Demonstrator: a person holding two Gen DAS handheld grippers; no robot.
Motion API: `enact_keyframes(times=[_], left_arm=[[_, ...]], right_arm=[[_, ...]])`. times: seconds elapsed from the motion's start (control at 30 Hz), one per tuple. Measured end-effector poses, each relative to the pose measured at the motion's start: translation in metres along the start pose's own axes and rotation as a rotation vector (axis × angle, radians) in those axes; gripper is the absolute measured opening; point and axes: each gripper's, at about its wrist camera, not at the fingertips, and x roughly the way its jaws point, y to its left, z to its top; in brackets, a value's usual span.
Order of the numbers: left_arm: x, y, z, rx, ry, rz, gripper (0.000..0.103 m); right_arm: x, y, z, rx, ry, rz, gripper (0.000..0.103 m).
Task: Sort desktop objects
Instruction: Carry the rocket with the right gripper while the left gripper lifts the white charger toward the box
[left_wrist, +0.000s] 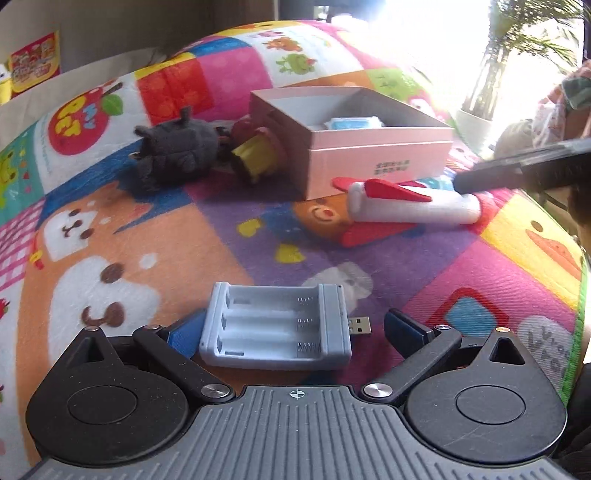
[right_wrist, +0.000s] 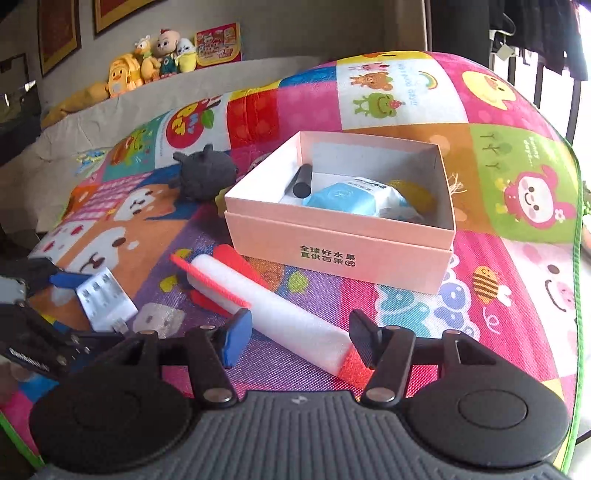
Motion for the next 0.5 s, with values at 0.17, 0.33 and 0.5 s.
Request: enact_keyframes(times=[0.17, 0.33, 0.5], left_arm=[[0.005, -0.026, 0.002, 0.084, -0.008, -0.029, 0.103], [0.003, -0.019, -0.002, 0.049, 0.001, -0.022, 0.103], [0.001, -0.017, -0.003, 0.053, 0.000, -0.022, 0.103]], right_arm=[[-0.013, -0.028, 0.015, 0.149, -0.144, -0.151, 0.077], [-0.001, -0.064, 0.019, 0.321, -0.139, -0.163, 0.079], [0.011, -0.030, 0.000, 0.132, -0.044, 0.000, 0.093]])
